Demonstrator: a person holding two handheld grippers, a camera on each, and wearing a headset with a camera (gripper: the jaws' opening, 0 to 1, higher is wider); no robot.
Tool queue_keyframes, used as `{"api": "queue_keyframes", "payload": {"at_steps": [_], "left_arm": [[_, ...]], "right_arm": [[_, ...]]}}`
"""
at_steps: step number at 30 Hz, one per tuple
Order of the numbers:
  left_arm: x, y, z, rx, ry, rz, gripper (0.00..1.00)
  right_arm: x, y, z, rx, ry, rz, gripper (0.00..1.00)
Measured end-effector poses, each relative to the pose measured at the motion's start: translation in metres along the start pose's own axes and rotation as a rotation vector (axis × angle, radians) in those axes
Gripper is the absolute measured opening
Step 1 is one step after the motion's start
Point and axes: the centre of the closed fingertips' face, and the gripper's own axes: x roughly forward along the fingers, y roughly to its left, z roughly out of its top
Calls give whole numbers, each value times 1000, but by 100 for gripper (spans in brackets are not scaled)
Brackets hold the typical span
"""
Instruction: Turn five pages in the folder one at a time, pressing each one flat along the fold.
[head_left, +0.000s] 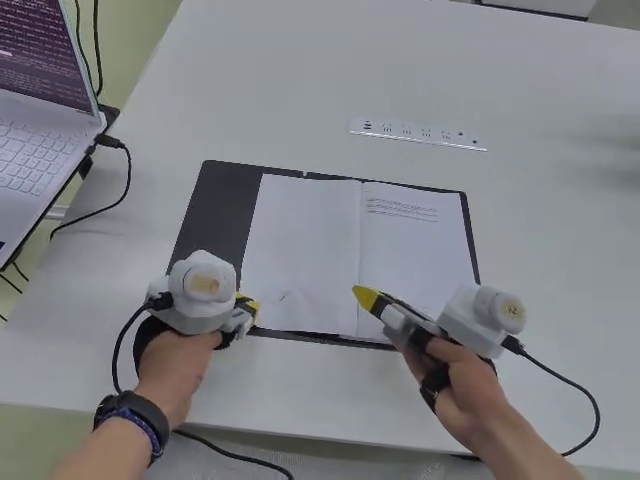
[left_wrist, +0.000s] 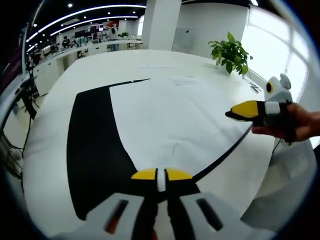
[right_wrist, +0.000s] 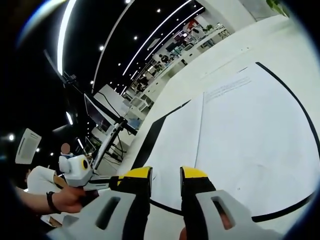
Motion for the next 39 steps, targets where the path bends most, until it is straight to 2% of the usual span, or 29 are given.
{"api": "queue_keyframes", "payload": {"at_steps": [7,8,10,23,29,33,39], "left_arm": [[9,4,-13,-16,42,9,0],[9,6,-11,-17,24,12,0],[8,6,-10,-52,16,13,0],[4,5,-14,-65,-33,39,0],[5,3,-13,-71,-47,44,0],[5,4,-12,-69,-56,47,0],[6,4,-12,-74,-68,60,0]], "right_arm": [[0,-5,-6,-2,18,-12,19],[0,-6,-7,-6,21,-13,19],[1,-7,-8,-6,27,-15,19],[12,-12,-7,-34,67,-6,13],[19,-20,6,-51,77,-8,10],[31,-25,20,-79,70,-15,4],[51,-35,43,-72,43,-20,1]]}}
